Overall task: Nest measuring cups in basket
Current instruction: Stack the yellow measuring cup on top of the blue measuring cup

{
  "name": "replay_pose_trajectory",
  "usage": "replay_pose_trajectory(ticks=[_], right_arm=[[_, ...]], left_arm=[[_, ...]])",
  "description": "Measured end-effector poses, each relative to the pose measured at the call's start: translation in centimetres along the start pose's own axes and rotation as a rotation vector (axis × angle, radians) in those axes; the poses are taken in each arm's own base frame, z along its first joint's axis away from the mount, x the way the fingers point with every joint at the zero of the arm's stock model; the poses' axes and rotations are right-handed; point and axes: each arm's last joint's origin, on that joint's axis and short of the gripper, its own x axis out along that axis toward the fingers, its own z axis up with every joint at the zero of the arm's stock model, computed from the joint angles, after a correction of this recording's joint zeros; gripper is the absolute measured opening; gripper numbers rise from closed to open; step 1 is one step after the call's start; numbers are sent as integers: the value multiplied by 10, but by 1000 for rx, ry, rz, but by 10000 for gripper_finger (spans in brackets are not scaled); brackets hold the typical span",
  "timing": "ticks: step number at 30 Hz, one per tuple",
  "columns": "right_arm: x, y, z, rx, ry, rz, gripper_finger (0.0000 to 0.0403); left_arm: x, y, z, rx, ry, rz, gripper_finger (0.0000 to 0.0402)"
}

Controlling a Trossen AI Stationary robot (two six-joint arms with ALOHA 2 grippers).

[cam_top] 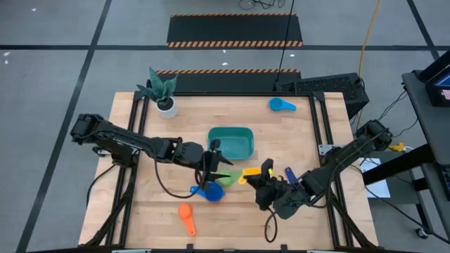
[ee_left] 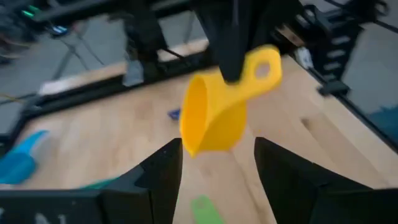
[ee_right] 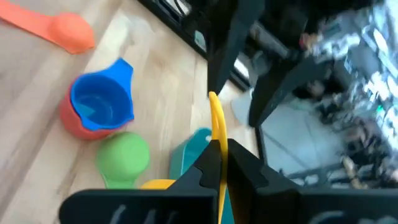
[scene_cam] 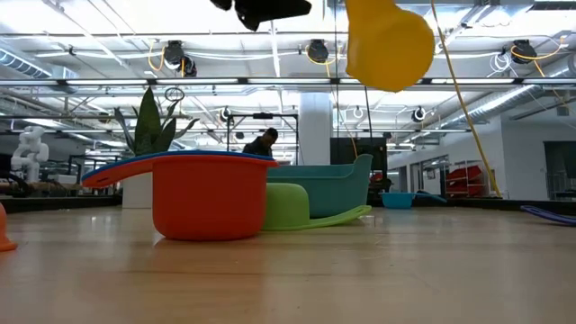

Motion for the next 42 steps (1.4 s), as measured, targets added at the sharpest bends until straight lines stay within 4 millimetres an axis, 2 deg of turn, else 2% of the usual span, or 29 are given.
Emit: replay_pose_trajectory(ticks=[5, 9, 12, 19, 24, 29, 38, 42], right_arm=[[8, -8, -4, 98, 35, -15, 0], [13, -13, -7, 150, 61, -54, 0], [13, -14, -10, 136, 83, -100, 0], [14, -15, -10, 162, 85, -106, 0], [15, -15, -12, 191, 100, -98, 0], [17, -15, -16, 207, 121, -59, 0], [19, -17, -17, 225, 127, -61, 0], [19, -17, -17, 225, 127, -60, 0]], left_arm=[[6, -2, 5, 29, -72, 67, 199], [17, -1, -1, 29, -65, 120, 202], [22, 2, -4, 29, -52, 193, 213], [30, 3, -7, 59, -71, 233, 250], [32, 1, -3, 70, -115, 237, 251], [31, -6, 1, 121, -140, 226, 223], [31, -7, 0, 145, -121, 229, 130], [31, -7, -3, 148, -99, 224, 111]])
